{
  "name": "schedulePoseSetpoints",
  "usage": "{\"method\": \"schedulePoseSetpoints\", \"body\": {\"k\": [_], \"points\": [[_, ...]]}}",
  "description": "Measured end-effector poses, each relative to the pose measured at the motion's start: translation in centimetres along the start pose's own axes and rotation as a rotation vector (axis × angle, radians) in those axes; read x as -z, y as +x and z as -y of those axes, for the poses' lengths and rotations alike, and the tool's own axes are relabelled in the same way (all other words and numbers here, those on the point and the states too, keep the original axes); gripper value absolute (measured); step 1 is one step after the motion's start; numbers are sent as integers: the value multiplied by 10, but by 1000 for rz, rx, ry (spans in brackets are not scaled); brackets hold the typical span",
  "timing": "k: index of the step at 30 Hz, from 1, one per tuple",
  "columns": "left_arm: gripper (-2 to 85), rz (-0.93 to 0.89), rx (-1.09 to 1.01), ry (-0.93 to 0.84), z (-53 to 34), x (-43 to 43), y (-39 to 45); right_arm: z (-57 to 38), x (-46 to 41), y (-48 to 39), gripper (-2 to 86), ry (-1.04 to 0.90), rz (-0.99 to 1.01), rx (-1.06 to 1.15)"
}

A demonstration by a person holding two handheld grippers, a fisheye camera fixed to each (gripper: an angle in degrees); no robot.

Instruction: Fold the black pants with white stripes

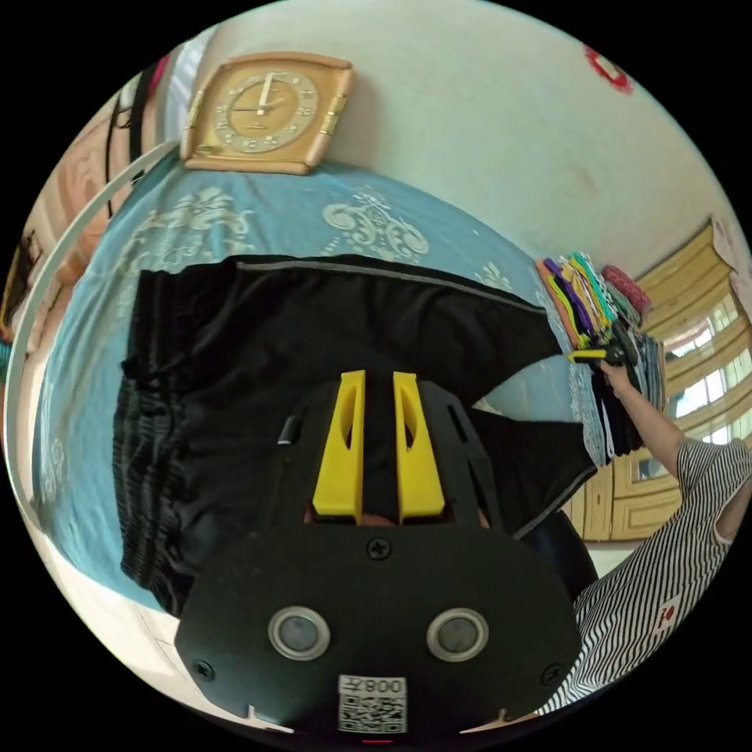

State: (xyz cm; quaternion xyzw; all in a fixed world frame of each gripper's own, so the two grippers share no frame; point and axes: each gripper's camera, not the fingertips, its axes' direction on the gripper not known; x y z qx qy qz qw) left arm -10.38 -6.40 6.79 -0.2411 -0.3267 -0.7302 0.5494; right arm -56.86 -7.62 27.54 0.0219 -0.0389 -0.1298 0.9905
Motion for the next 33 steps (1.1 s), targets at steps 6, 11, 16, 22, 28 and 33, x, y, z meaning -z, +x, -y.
{"method": "schedulePoseSetpoints", "body": {"k": [6,11,16,22,28,33], "points": [[52,121,191,49,40,12,-51,20,62,-34,1,230,209,67],[15,263,253,0,74,-4,-64,109,103,-154,1,373,229,272],[4,264,321,-37,96,-21,-79,159,79,-217,-2,310,97,309],[2,245,284,52,92,-10,-68,131,92,-190,1,392,126,224],[1,119,49,116,71,-4,-20,93,127,-117,1,434,209,47],[2,232,-74,-72,80,-54,0,89,105,-52,2,328,294,-72]]}}
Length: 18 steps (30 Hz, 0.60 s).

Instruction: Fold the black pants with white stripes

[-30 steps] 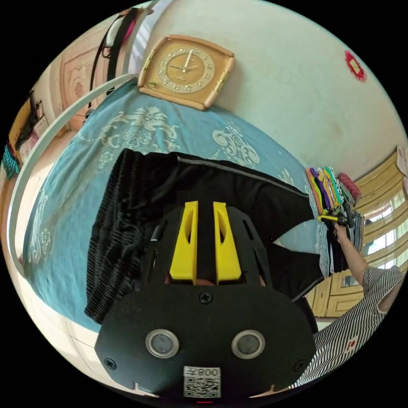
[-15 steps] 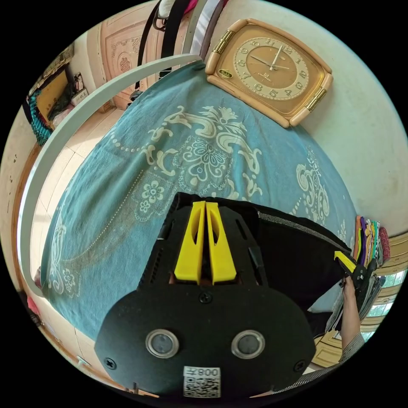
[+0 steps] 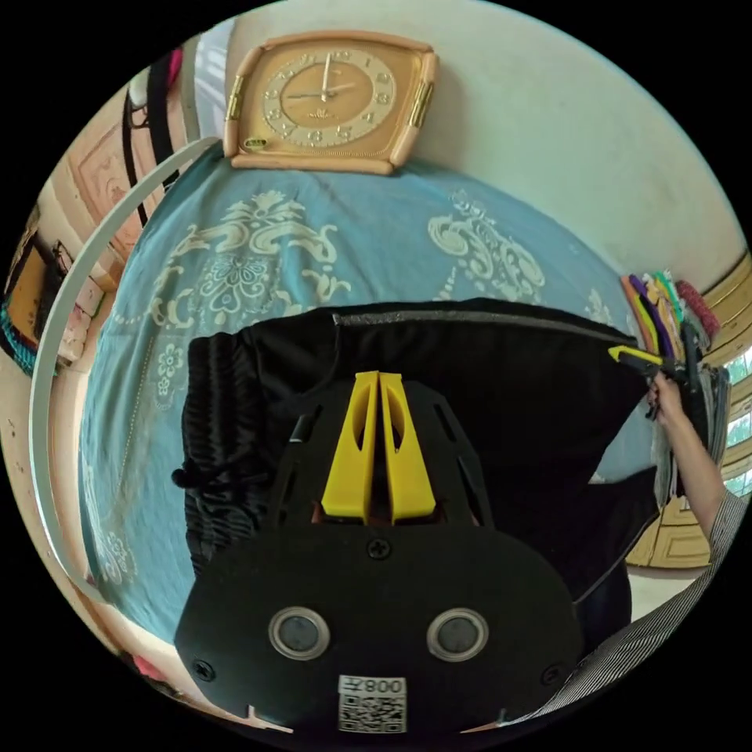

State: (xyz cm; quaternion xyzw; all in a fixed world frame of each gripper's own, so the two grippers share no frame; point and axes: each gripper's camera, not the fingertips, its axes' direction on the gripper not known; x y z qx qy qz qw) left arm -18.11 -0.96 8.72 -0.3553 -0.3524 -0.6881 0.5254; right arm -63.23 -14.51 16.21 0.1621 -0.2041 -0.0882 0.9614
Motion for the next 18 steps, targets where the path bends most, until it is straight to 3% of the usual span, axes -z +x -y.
{"method": "schedulePoseSetpoints", "body": {"k": [2,4,8,12,15,18], "points": [[2,-27,78,7,4,1,-2,-1,24,24,2,-7,41,-48],[2,-76,31,85,4,7,12,-10,53,40,1,40,-24,-51],[3,-111,-78,61,9,-9,41,-35,83,121,1,37,-110,-186],[8,-88,-43,-17,15,-30,48,-47,79,188,1,-20,16,-327],[21,-258,-96,49,0,-13,55,-59,115,209,3,25,63,-362],[51,-474,-275,-18,-29,-12,89,-96,166,204,6,71,138,-252]]}}
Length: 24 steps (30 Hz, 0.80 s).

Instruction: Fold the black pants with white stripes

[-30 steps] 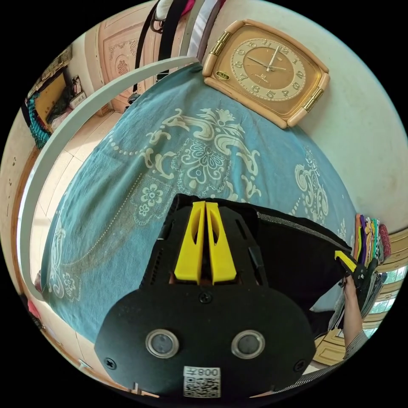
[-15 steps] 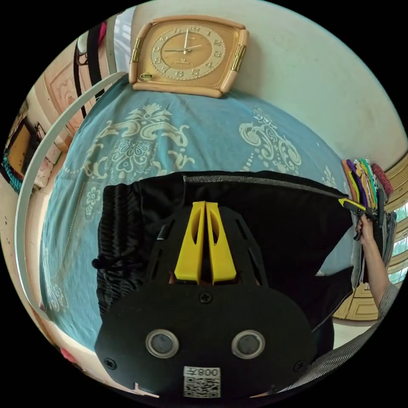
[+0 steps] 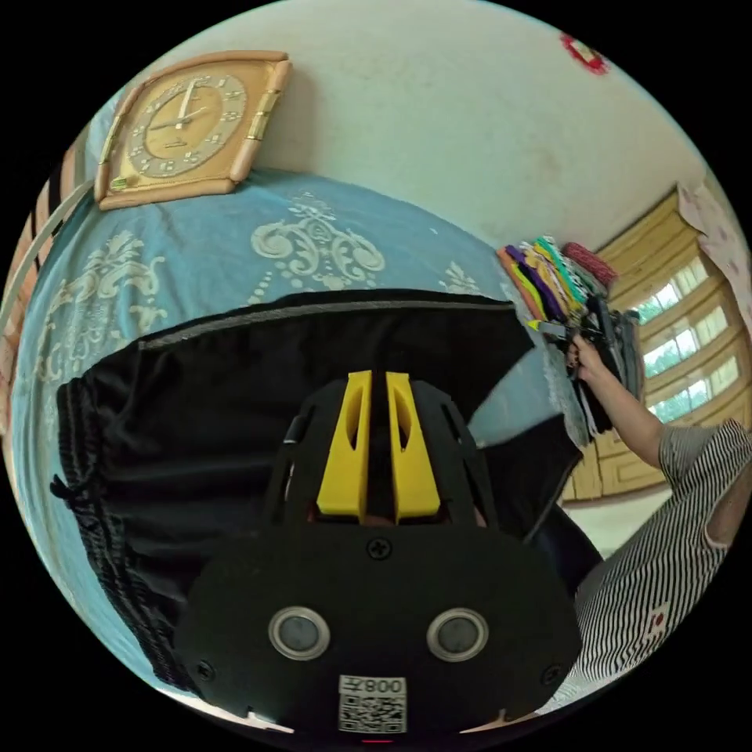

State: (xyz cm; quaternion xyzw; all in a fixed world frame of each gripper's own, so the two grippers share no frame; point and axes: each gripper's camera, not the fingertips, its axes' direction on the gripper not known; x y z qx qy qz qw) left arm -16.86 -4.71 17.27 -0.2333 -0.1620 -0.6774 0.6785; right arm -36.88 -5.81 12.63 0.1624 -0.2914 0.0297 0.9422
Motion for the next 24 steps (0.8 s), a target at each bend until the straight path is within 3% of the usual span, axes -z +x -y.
{"method": "schedulePoseSetpoints", "body": {"k": [6,11,17,24], "points": [[76,73,-255,-253,-28,-60,67,-143,77,9,31,-101,-52,11],[64,192,-250,-332,-23,-87,66,-227,120,35,57,-156,-106,-106],[14,229,-203,-371,-23,-101,55,-237,100,57,32,-268,-126,-166],[7,254,-176,-265,-21,-94,50,-211,149,69,0,-178,-93,-142]]}}
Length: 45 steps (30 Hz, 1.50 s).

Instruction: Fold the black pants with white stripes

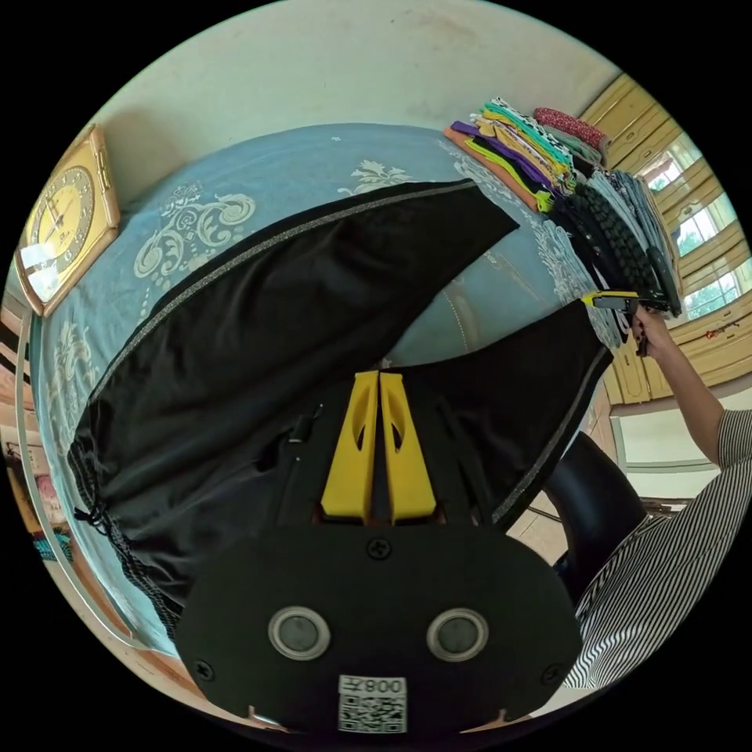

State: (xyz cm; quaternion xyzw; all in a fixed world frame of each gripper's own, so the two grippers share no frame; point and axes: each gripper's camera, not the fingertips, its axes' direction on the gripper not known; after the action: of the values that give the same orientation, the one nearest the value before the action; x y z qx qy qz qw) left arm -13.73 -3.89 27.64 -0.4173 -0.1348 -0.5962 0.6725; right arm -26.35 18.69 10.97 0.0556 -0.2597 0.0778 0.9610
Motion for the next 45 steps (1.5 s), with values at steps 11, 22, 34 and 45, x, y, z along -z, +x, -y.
{"method": "schedulePoseSetpoints", "body": {"k": [11,22,34,45], "points": [[50,-124,156,112,-66,-4,-11,-36,46,40,6,26,70,-68],[18,-173,121,-162,-139,-65,15,-98,-2,50,20,-111,218,-139],[13,-243,186,-63,-191,-59,-11,-141,-19,75,5,-80,377,-215],[39,-12,820,193,-340,3,-137,-109,-1,-88,1,77,296,73]]}}
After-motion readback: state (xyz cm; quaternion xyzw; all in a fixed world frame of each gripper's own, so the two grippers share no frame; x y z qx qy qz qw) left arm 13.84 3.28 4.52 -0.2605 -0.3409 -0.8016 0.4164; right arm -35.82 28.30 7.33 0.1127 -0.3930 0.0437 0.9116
